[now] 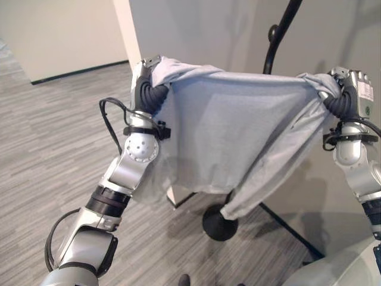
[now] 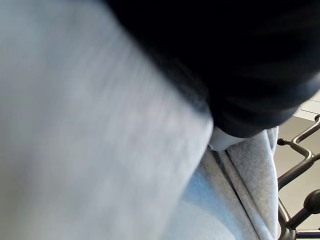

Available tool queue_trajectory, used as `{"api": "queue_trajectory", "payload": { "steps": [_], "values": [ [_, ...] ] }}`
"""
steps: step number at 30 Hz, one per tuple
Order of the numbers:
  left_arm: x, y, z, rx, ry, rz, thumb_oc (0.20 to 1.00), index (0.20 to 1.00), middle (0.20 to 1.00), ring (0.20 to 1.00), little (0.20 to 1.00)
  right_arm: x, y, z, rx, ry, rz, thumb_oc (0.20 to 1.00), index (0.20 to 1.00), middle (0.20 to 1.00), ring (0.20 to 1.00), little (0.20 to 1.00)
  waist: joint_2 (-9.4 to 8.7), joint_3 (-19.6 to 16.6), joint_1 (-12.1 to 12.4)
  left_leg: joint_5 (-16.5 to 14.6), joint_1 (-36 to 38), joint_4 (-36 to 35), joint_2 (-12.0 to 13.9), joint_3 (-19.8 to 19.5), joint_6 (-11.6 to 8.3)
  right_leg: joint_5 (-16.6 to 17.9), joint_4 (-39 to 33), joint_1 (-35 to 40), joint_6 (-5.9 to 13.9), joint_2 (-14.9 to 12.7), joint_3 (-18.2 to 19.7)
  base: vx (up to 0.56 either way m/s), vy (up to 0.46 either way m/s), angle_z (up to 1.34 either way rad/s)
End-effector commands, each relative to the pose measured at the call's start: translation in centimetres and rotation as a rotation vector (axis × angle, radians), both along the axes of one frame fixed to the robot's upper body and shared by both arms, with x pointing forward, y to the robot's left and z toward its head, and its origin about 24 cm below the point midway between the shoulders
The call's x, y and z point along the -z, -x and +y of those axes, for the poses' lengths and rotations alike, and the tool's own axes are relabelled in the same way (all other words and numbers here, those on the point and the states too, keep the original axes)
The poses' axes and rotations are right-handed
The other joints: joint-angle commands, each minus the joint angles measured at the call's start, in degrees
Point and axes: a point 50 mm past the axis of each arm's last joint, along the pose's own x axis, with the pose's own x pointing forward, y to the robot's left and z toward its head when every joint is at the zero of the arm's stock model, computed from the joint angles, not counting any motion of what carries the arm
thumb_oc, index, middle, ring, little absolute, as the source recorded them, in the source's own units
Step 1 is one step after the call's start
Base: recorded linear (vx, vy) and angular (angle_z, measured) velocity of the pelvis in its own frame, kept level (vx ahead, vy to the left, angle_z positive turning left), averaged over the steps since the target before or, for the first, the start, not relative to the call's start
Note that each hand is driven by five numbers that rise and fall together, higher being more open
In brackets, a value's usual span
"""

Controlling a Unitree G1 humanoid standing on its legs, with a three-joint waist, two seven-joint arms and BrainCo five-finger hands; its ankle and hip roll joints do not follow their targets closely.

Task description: Hang the clothes on the sofa on the clothes rack.

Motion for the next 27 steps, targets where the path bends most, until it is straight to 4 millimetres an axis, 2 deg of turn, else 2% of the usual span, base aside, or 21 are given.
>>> {"api": "queue_trajectory", "payload": {
  "steps": [1,7,11,12,16,19,20,27],
  "values": [
    [-1.7,-0.7,0.9,-0.070,-0.015,-0.067,0.200,0.200,0.200,0.200,0.200,-2.6,-0.2,-1.3,0.075,0.046,-0.072,0.200,0.200,0.200,0.200,0.200,0.79,-4.9,1.7,-7.0,4.0,0.3,0.8,0.9,-1.53,-2.4,0.9,-0.6,3.28,0.4,-0.1,0.00,0.000,0.00],
    [-2.5,-1.3,0.1,-0.062,-0.045,-0.074,0.200,0.200,0.200,0.200,0.200,-2.6,-0.6,-1.7,0.100,0.051,-0.050,0.200,0.200,0.200,0.200,0.200,1.16,-5.1,1.0,-7.5,4.7,0.3,0.9,1.4,-1.47,-2.4,0.9,-0.4,3.49,0.3,0.0,0.00,0.000,0.00],
    [-3.5,-1.8,-0.4,-0.075,-0.091,-0.090,0.200,0.200,0.200,0.200,0.200,-3.3,-1.2,-1.8,0.107,0.069,-0.034,0.200,0.200,0.200,0.200,0.200,1.24,-5.3,0.6,-7.6,5.1,0.3,1.0,1.8,-1.57,-2.5,0.9,-0.4,3.66,0.3,0.3,0.01,0.006,-0.04],
    [-4.9,-2.5,-1.0,-0.088,-0.155,-0.108,0.200,0.200,0.200,0.200,0.200,-4.4,-1.9,-1.8,0.106,0.089,-0.015,0.200,0.200,0.200,0.200,0.200,1.14,-5.5,0.2,-7.7,5.2,0.3,1.2,2.0,-1.70,-2.5,0.9,-0.4,3.82,0.3,0.4,0.02,0.010,-0.06],
    [-6.1,-3.0,-1.2,-0.114,-0.206,-0.124,0.200,0.200,0.200,0.200,0.200,-5.8,-2.5,-1.5,0.096,0.099,-0.024,0.200,0.200,0.200,0.200,0.200,1.16,-5.4,-0.2,-7.8,5.2,0.3,1.3,2.3,-1.83,-2.4,0.9,-0.6,3.92,0.3,0.5,0.00,0.002,-0.04],
    [-7.2,-4.0,-1.5,-0.156,-0.270,-0.118,0.200,0.200,0.200,0.200,0.200,-7.5,-3.5,-0.6,0.059,0.078,-0.020,0.200,0.200,0.200,0.200,0.200,1.20,-5.7,-0.6,-7.6,5.2,0.3,1.4,2.7,-2.05,-2.1,0.9,-0.9,4.08,0.4,0.6,0.00,0.007,-0.13],
    [-7.9,-4.5,-1.5,-0.178,-0.293,-0.117,0.200,0.200,0.200,0.200,0.200,-8.8,-4.0,-0.2,0.051,0.074,-0.027,0.200,0.200,0.200,0.200,0.200,1.40,-5.7,-1.0,-7.5,5.2,0.3,1.5,3.0,-2.16,-2.0,0.9,-1.1,4.19,0.4,0.7,0.00,0.017,-0.07],
    [-9.6,-4.9,-2.4,-0.178,-0.309,-0.136,0.200,0.200,0.200,0.200,0.200,-11.1,-4.7,0.2,0.067,0.078,-0.038,0.200,0.200,0.200,0.200,0.200,1.43,-5.6,-1.5,-7.3,4.8,0.3,1.5,3.3,-2.38,-1.6,0.9,-1.7,4.43,0.4,0.9,0.00,0.004,-0.02]
  ]
}}
